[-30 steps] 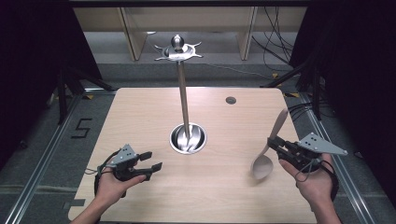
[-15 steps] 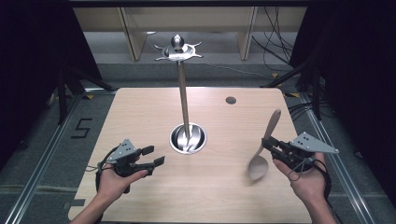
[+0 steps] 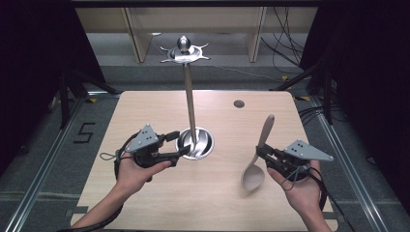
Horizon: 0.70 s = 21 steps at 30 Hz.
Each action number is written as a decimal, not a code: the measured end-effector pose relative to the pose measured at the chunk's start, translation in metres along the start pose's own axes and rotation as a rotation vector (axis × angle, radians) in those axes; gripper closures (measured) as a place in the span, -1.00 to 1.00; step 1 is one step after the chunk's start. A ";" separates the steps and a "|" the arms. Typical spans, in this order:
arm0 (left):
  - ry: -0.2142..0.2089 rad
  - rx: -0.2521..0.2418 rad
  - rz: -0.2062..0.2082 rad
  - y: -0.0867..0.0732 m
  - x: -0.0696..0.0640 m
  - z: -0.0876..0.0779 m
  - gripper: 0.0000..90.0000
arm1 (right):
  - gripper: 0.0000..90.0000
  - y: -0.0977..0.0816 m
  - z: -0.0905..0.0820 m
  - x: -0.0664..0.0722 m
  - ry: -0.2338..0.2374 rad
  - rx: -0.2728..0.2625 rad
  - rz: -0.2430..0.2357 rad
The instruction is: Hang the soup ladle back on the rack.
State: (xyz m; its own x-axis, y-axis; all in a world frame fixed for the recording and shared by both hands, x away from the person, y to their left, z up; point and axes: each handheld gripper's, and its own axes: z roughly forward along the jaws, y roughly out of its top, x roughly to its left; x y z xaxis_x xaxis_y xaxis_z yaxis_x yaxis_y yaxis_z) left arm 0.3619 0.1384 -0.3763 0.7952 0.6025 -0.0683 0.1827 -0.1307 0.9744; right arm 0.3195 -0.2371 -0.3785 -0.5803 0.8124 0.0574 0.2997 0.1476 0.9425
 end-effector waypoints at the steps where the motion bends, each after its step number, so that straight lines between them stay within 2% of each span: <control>1: -0.004 -0.002 0.005 0.003 -0.001 0.002 -0.18 | 0.71 0.000 0.002 0.000 0.003 -0.013 -0.019; 2: -0.007 -0.002 0.011 0.005 -0.002 0.003 -0.18 | 0.71 0.001 0.002 0.003 0.012 0.011 0.007; 3: -0.007 -0.002 0.011 0.005 -0.002 0.003 -0.17 | 0.71 0.001 0.002 0.003 0.012 0.011 0.007; 4: -0.015 -0.009 0.009 0.008 -0.003 0.006 -0.17 | 0.71 0.001 0.002 0.005 0.015 0.020 0.029; 6: -0.023 -0.011 0.009 0.011 -0.005 0.010 -0.16 | 0.71 0.001 0.010 0.008 0.023 0.017 0.033; 9: -0.046 -0.013 0.008 0.016 -0.012 0.020 -0.15 | 0.71 0.001 0.015 0.010 0.021 0.025 0.021; 11: -0.063 -0.012 0.027 0.020 -0.016 0.026 -0.14 | 0.71 0.000 0.018 0.012 0.027 0.025 0.044; 13: -0.079 -0.015 0.031 0.024 -0.022 0.033 -0.12 | 0.71 0.001 0.019 0.013 0.021 0.032 0.017; 15: -0.091 -0.013 0.042 0.028 -0.028 0.040 -0.10 | 0.71 0.001 0.021 0.014 0.030 0.027 0.031; 17: -0.097 -0.017 0.040 0.030 -0.031 0.043 -0.08 | 0.71 0.001 0.021 0.015 0.026 0.027 0.029; 18: -0.111 -0.020 0.041 0.035 -0.038 0.050 -0.07 | 0.71 0.002 0.020 0.015 0.013 0.031 0.015; 20: -0.130 -0.021 0.049 0.038 -0.044 0.058 -0.05 | 0.71 0.001 0.021 0.018 0.023 0.029 0.040; 21: -0.136 -0.021 0.037 0.039 -0.047 0.061 -0.04 | 0.70 0.001 0.021 0.017 0.024 0.032 0.023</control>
State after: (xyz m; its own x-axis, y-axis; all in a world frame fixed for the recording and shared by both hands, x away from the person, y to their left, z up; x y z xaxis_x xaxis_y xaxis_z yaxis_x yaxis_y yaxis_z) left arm 0.3666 0.0566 -0.3480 0.8726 0.4849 -0.0589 0.1406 -0.1339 0.9810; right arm 0.3262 -0.2114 -0.3833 -0.5908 0.8021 0.0867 0.3369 0.1477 0.9299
